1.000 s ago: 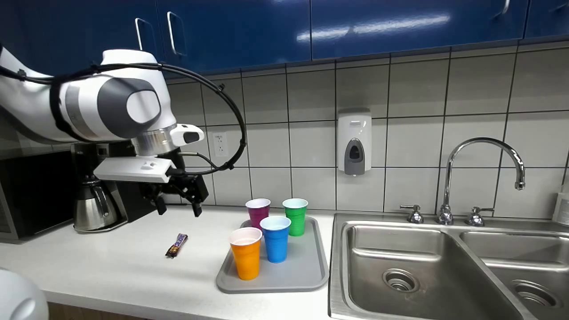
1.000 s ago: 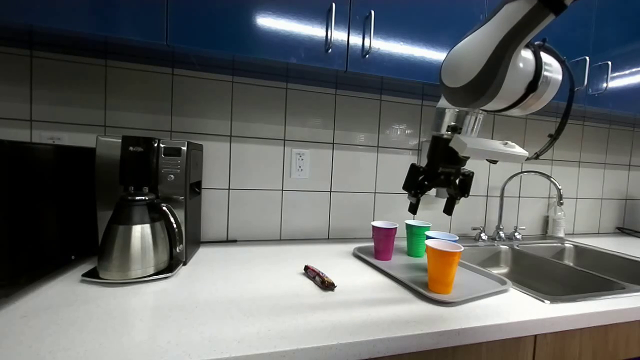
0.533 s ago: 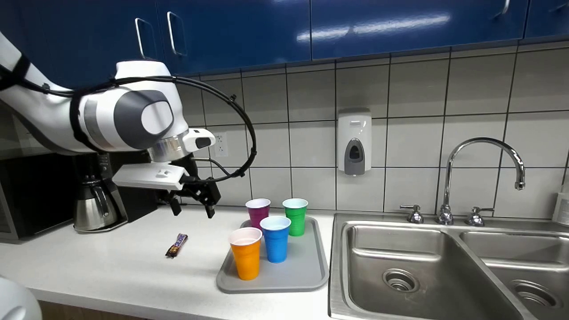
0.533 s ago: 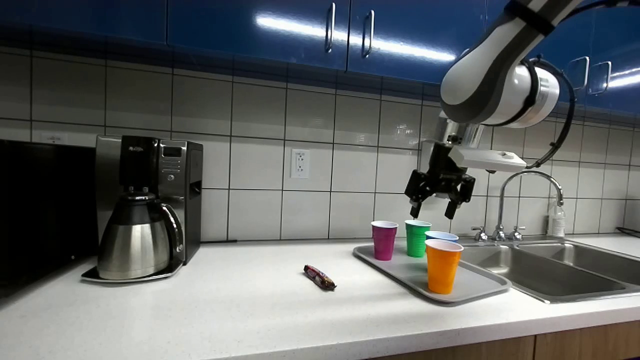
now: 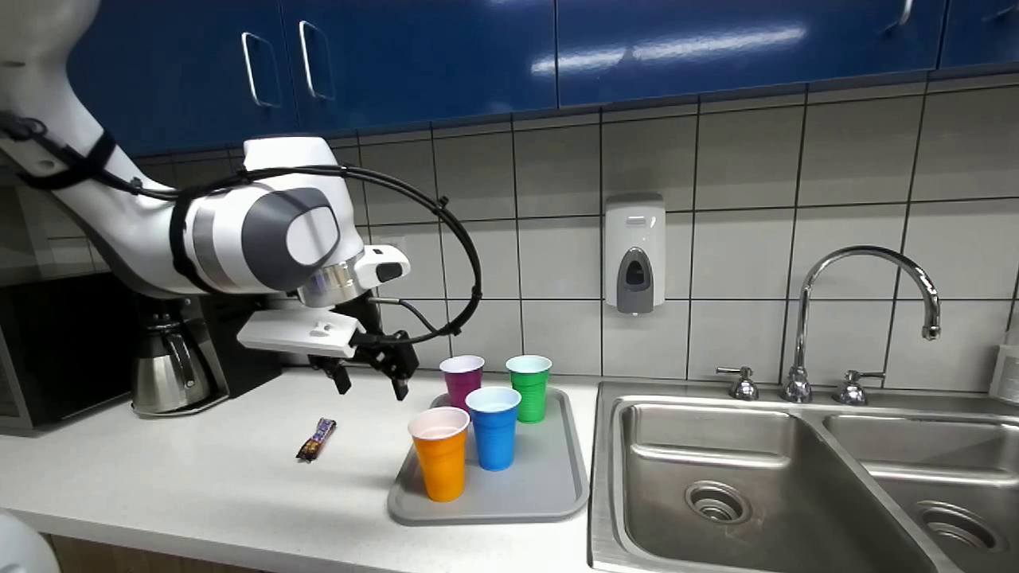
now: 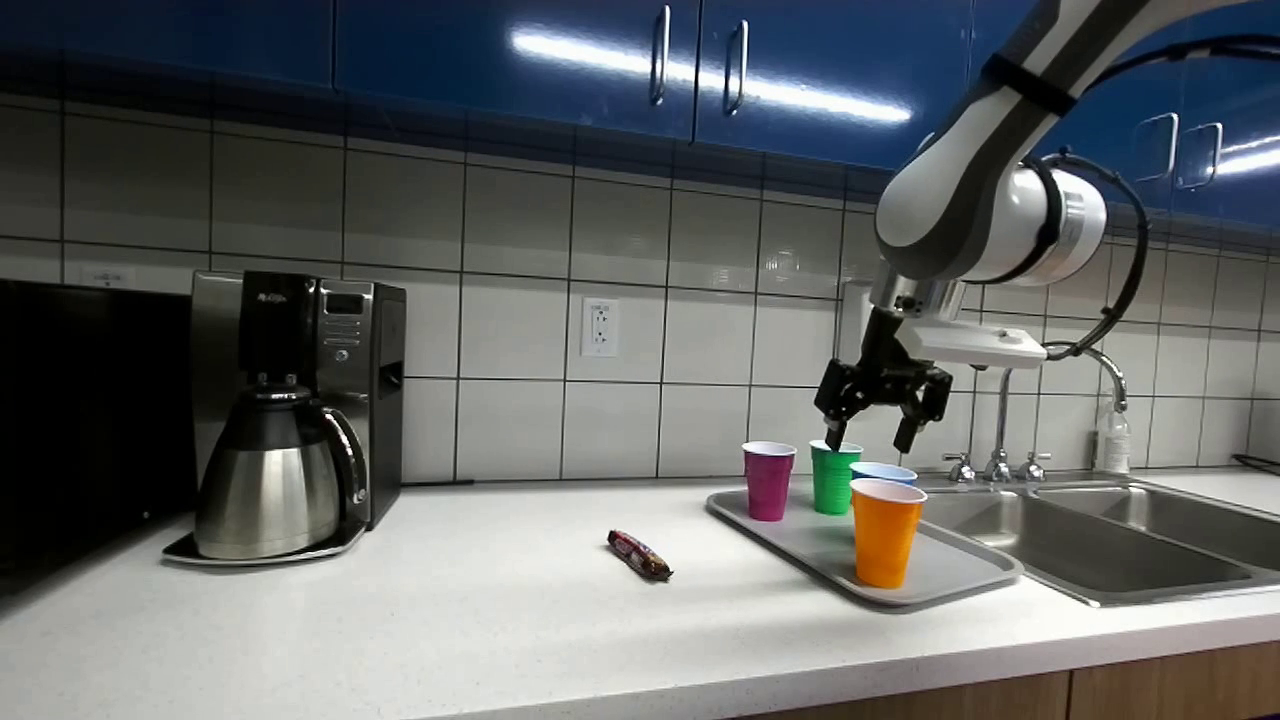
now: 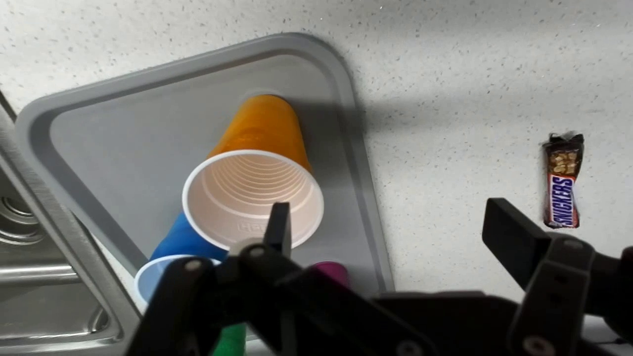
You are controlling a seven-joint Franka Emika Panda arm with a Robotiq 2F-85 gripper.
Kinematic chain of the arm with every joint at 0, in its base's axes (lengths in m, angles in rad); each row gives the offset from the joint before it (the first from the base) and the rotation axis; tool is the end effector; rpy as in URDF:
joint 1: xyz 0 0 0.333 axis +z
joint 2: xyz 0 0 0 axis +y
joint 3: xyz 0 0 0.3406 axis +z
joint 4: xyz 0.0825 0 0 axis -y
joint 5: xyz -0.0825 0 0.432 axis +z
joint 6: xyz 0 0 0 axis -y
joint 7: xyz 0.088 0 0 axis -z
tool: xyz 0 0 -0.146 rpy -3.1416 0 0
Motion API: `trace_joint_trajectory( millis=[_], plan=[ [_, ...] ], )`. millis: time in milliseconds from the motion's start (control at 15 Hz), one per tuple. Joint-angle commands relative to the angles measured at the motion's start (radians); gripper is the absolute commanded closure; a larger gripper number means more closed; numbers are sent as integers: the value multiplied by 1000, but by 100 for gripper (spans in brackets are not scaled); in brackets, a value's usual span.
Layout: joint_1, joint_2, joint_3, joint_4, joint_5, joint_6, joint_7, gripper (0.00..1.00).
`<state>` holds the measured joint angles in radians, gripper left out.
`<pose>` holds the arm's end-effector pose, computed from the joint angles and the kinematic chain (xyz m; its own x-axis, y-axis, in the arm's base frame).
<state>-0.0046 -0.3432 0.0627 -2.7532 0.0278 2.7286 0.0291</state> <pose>0.4418 0.0228 0.3038 0.9498 0.0038 0.3128 0.0061 -1.0000 -0.0066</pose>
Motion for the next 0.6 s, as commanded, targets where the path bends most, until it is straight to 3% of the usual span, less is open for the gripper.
trace_joint_trajectory(
  millis=[0, 533],
  plan=[
    [-27, 81, -4, 56, -42, 43, 27, 0],
    [-22, 232, -48, 150, -35, 66, 5, 0]
  ],
)
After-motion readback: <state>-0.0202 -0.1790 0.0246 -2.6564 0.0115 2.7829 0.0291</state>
